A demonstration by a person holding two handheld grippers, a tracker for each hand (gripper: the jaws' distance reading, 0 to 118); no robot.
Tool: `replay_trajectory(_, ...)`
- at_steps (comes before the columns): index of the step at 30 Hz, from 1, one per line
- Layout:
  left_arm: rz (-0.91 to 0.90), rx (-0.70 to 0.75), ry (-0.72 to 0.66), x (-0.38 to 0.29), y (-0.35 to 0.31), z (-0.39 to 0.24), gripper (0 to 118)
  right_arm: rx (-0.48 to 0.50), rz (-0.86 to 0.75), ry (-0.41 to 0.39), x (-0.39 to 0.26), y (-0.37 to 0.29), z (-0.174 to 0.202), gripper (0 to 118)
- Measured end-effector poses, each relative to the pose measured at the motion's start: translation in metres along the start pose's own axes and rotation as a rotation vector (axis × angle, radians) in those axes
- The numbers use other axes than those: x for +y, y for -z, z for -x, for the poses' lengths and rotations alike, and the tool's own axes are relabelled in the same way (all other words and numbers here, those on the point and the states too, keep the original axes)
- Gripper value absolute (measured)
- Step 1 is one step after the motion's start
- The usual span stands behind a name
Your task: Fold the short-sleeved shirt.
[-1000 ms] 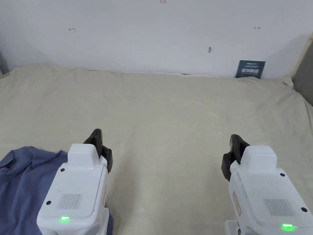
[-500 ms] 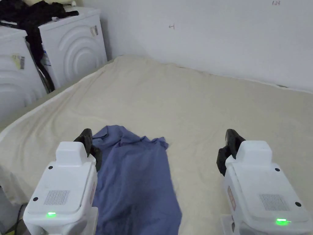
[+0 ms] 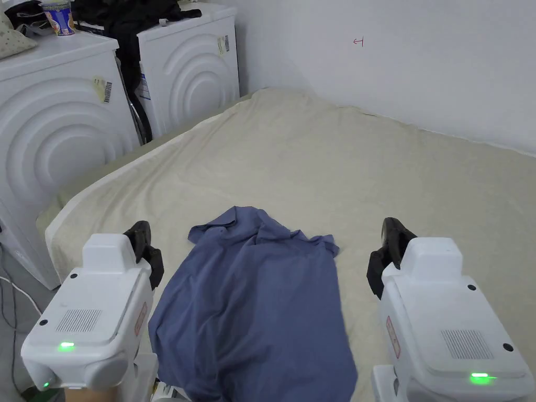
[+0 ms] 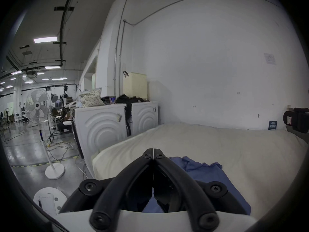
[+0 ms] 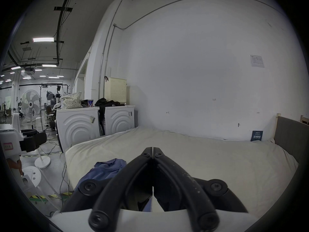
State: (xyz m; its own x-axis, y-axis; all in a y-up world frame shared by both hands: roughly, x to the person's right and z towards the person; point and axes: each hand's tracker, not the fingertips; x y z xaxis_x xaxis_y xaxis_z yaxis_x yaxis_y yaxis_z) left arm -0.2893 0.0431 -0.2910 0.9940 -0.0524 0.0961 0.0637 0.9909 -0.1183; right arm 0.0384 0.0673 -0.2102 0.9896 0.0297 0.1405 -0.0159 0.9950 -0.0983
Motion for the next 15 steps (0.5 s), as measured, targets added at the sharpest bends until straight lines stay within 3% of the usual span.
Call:
replay_trajectory(5,0.136,-0.144,-0.017,-0.007,0.045,-0.021,1,-0.047,0.010,-0.015,-0.001,0.003,-0.017,1)
replay_trajectory(9,0.344,-0.247,-0.055,-0.023,0.103,-0.046,4,-0.099,0.027,-0.023,-0.004,0.006,-0.037,1)
replay_trajectory(11,0.451,-0.259,-0.036,-0.034,0.132,-0.060,24,-0.126,0.040,-0.030,-0.005,0.008,-0.048,1)
replay_trajectory(15,0.660,-0.276,0.010,-0.067,0.184,-0.087,112,-0.189,0.062,-0.004,-0.011,0.009,-0.075,1)
